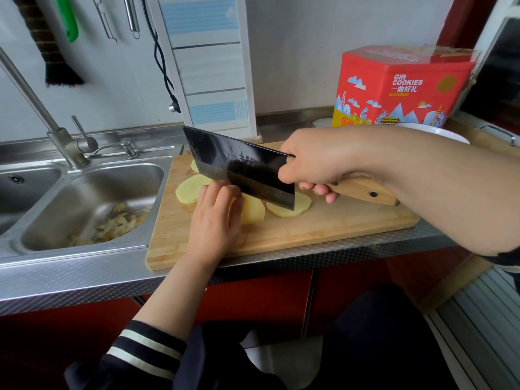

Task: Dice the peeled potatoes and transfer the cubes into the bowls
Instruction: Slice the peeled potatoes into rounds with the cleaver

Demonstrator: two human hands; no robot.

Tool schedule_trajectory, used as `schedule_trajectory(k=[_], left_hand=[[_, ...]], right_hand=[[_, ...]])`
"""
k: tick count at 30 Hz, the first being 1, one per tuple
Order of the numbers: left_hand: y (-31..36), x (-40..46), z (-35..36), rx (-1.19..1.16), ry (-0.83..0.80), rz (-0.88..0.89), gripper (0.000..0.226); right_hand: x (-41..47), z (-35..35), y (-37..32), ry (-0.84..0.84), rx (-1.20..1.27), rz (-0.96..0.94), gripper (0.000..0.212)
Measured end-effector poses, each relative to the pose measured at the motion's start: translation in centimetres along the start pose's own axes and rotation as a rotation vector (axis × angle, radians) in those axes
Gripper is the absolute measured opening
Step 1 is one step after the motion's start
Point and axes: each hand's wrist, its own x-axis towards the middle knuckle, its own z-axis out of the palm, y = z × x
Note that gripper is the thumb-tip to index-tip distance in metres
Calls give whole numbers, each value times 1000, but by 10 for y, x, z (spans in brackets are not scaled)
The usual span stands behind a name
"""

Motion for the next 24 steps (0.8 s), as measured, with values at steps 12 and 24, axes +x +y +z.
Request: schedule_trajectory(k=[12, 24], left_hand=[[-1, 1, 1, 1, -7, -11, 13], [-2, -1, 1, 4, -1, -13, 14]], right_hand=[[1, 3, 0, 0, -3, 6, 16], [2, 9, 0, -32, -44, 20, 21]])
